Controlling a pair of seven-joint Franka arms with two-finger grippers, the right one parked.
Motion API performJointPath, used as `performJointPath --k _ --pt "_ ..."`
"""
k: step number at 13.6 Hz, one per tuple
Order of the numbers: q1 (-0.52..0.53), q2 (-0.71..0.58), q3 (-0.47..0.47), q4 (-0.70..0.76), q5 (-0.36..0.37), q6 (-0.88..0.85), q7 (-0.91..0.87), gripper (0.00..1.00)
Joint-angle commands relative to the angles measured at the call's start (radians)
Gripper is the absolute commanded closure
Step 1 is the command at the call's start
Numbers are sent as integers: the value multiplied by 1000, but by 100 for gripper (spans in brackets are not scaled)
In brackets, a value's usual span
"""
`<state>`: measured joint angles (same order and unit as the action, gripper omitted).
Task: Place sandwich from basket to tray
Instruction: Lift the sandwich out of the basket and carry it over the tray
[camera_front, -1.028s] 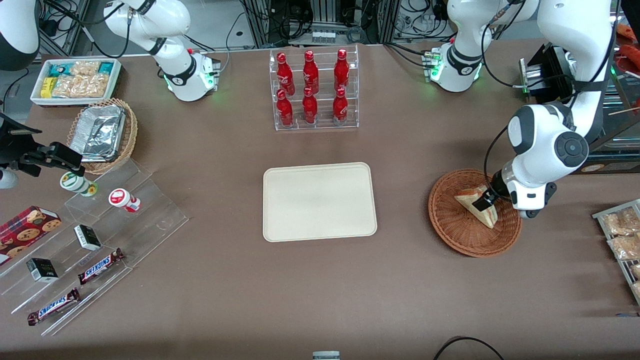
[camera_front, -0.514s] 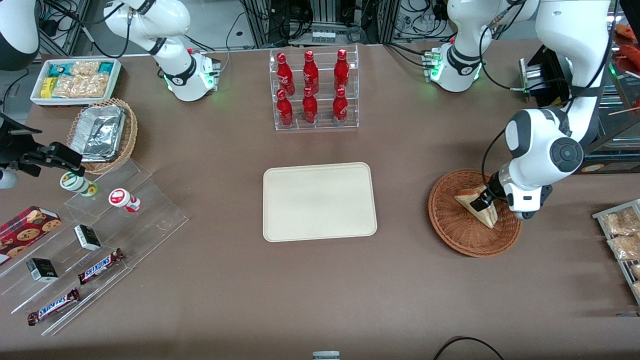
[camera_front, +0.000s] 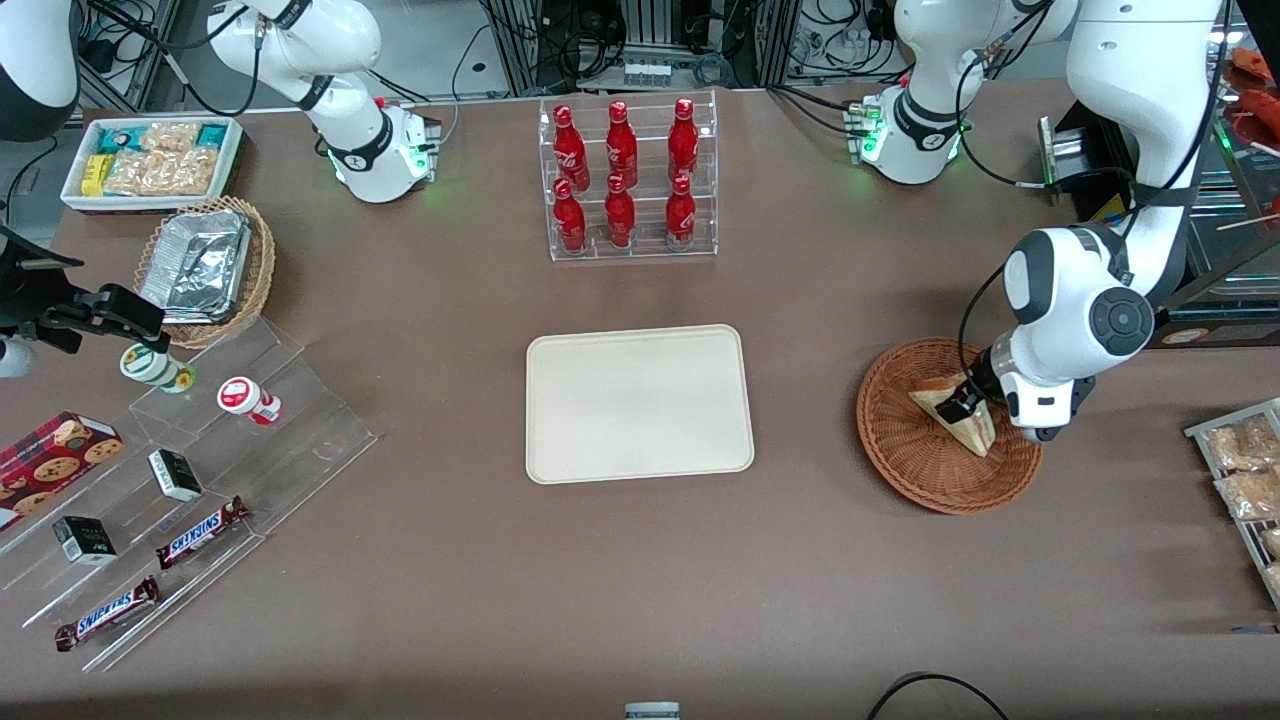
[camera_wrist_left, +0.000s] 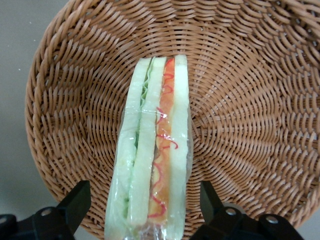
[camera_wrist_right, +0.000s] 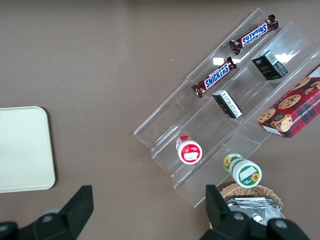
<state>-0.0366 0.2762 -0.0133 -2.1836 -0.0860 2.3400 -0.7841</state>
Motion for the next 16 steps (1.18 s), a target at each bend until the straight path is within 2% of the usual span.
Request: performJointPath --k 1,3,4,6,10,12,16 --pt "-2 11 3 -2 -14 24 -14 40" --pt "-2 9 3 -2 -12 21 -14 73" --pt "-2 6 3 -2 -12 15 -12 86" --pt "-2 -6 3 4 -11 -5 -4 100" --pt "-11 -29 3 129 3 -210 6 100" --pt "-16 -38 -5 156 6 -251 8 100" --pt "-16 -55 -92 186 11 -296 55 100"
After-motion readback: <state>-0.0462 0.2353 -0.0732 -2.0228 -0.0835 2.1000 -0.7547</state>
